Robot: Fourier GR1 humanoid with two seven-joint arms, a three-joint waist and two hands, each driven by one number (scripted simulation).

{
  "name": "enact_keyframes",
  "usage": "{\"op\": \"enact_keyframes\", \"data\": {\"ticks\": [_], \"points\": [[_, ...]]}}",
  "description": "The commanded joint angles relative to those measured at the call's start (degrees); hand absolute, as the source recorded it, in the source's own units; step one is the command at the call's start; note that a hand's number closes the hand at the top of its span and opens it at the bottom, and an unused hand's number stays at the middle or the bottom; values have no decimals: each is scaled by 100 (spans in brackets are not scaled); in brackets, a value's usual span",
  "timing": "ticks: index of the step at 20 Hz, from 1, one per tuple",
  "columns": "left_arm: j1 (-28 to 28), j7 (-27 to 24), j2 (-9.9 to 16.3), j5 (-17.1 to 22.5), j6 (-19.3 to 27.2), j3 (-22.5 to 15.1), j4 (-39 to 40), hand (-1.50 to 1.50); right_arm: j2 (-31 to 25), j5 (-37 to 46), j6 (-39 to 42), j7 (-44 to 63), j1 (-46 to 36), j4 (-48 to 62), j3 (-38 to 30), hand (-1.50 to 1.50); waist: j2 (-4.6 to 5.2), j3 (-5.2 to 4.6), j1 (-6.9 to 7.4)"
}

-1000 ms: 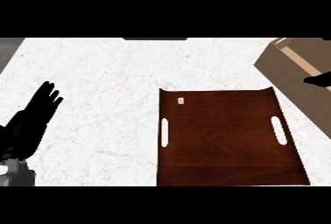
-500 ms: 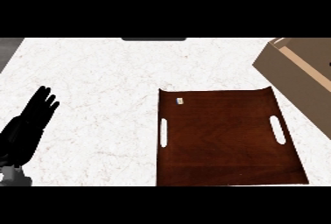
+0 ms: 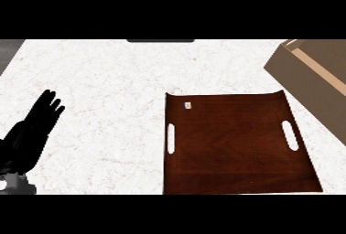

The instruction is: Pick the tomato from the tray and place it in the cardboard box

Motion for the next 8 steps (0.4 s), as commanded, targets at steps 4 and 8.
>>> {"op": "enact_keyframes", "data": {"ticks": [4, 8], "points": [[-186, 292, -37, -53, 147, -81, -191, 0, -657, -431, 548, -580, 406, 513, -71, -150, 3, 2, 26], [-301, 208, 32, 26, -17, -48, 62, 0, -868, -456, 576, -1115, 509, 1043, 17, -150, 15, 4, 47]]}}
